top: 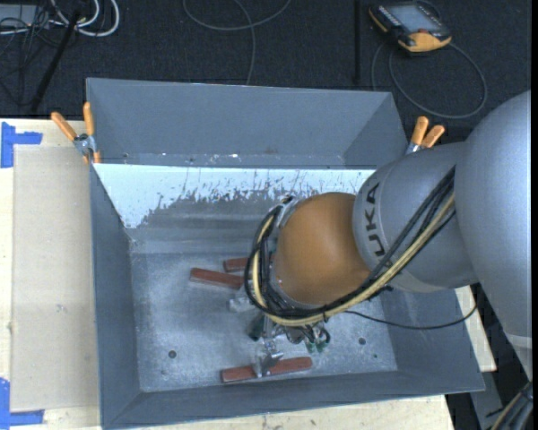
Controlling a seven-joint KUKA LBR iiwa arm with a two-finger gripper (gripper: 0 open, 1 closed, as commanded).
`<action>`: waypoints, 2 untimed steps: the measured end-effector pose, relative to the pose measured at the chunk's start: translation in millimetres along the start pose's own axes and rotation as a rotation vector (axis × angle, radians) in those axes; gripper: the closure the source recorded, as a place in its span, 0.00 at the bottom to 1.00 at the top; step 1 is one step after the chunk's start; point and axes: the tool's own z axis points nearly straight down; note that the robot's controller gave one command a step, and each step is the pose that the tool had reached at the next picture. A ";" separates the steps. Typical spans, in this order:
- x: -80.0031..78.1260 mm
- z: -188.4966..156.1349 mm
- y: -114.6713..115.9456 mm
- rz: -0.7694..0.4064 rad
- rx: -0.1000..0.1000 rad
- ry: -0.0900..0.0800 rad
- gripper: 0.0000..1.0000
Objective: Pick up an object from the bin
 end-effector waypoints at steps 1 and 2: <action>0.2 0.2 0.0 0.000 0.000 0.001 0.00; -29.7 -19.7 -67.1 -0.042 0.000 0.016 0.00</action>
Offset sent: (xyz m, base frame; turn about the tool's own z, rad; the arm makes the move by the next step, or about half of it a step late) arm 0.0548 -0.0795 0.0267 -0.0413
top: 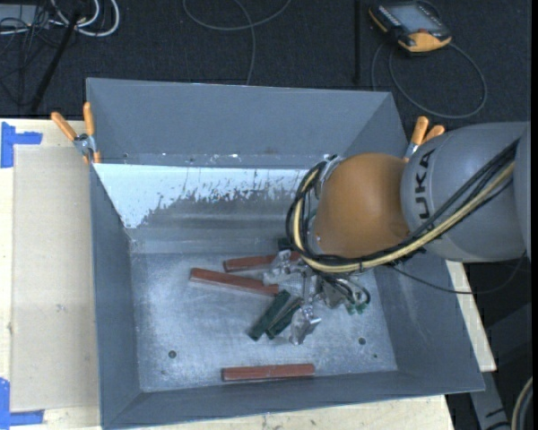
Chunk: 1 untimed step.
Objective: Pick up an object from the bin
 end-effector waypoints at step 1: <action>30.3 24.6 17.1 -0.083 0.013 -0.022 1.00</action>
Offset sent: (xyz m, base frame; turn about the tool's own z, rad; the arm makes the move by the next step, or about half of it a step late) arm 0.0000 0.0000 0.0000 0.0000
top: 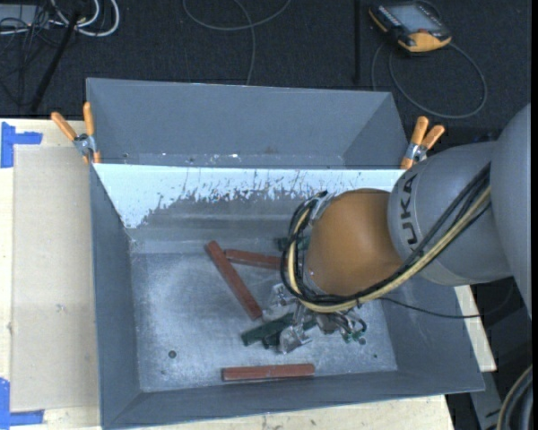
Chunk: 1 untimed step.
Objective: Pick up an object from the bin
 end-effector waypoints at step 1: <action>0.0 0.0 -0.1 0.001 0.000 0.000 1.00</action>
Offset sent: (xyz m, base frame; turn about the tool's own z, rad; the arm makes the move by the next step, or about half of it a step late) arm -0.0124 -0.0092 0.1372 0.0870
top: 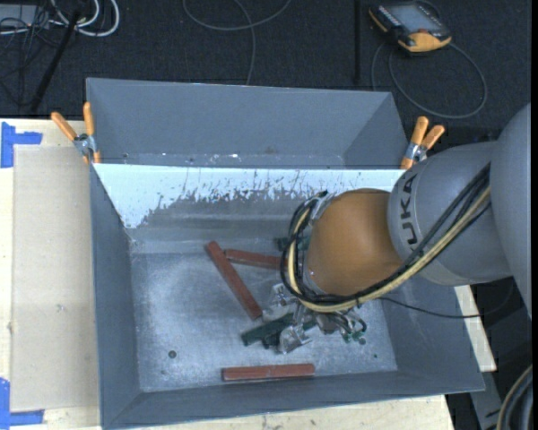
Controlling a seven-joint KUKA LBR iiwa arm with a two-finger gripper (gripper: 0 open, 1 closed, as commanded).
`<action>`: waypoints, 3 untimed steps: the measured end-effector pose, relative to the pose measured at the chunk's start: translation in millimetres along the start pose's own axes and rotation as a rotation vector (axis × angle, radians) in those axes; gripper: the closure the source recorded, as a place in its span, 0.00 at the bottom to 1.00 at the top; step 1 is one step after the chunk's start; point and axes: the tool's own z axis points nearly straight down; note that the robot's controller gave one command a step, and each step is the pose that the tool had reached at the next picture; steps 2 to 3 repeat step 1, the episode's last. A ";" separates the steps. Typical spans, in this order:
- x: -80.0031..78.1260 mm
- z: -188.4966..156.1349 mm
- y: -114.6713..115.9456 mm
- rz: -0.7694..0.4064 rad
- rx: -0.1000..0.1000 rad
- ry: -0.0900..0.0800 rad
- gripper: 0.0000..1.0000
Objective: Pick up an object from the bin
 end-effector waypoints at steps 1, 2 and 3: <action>11.3 -136.9 -5.9 0.087 -0.011 0.022 1.00; 11.3 -136.9 -5.9 0.087 -0.011 0.022 1.00; 11.3 -136.9 -5.9 0.087 -0.011 0.022 1.00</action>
Offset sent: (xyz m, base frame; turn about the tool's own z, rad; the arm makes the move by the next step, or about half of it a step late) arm 0.0000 0.0000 0.0000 0.0000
